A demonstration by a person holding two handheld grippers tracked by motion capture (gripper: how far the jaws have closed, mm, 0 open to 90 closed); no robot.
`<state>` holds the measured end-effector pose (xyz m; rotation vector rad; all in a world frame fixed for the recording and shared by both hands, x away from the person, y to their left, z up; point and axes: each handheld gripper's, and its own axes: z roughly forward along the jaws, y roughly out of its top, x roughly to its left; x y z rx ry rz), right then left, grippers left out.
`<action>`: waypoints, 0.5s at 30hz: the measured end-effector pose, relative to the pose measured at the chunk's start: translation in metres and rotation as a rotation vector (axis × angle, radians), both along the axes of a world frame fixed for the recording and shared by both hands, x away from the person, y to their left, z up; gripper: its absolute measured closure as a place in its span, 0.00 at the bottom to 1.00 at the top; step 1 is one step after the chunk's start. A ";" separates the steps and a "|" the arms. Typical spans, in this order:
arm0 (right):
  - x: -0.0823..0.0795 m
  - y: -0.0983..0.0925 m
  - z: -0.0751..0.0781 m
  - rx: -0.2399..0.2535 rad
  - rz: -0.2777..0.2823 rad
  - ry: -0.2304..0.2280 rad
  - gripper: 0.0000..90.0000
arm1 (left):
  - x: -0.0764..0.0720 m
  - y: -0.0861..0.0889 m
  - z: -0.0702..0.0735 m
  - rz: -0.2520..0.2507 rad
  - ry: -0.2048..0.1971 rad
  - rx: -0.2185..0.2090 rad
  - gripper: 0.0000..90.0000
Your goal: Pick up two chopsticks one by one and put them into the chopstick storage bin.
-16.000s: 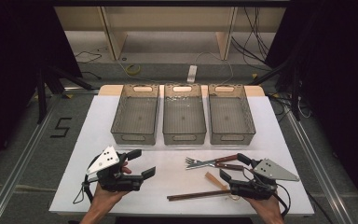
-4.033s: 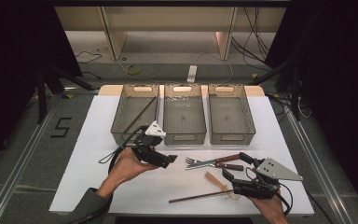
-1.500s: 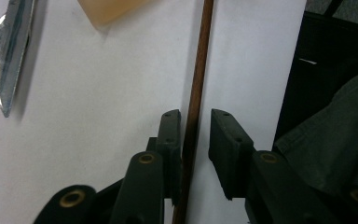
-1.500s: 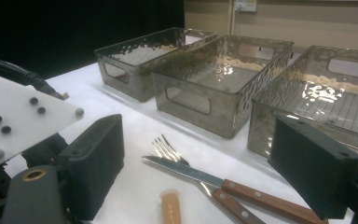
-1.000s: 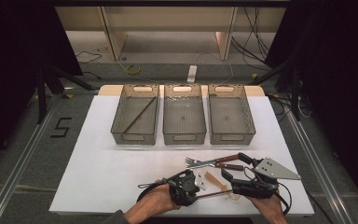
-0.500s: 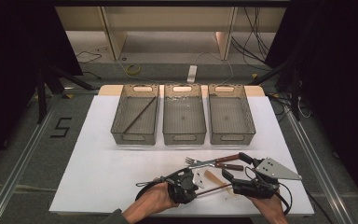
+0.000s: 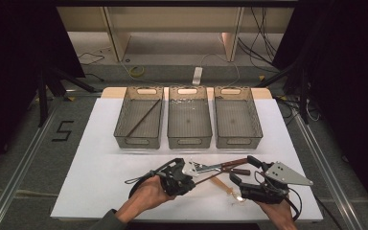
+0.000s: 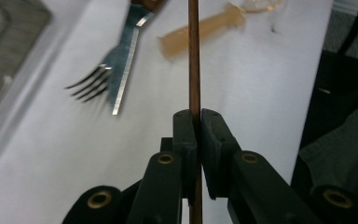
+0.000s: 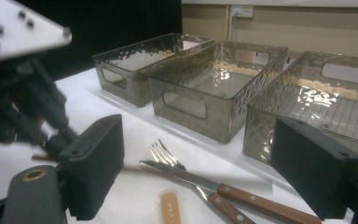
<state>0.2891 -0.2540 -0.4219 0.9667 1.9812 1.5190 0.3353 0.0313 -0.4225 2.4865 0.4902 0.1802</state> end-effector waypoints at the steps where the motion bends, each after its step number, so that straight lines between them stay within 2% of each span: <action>1: 0.000 0.000 0.000 -0.003 0.002 0.000 0.20 | 0.002 0.003 0.002 0.016 -0.006 -0.012 0.94; 9: 0.000 0.002 -0.001 -0.009 0.008 0.000 0.20 | 0.018 0.029 0.020 0.121 -0.064 -0.081 0.94; 15: 0.001 0.003 -0.002 -0.013 0.017 0.007 0.20 | 0.033 0.049 0.030 0.209 -0.086 -0.145 0.94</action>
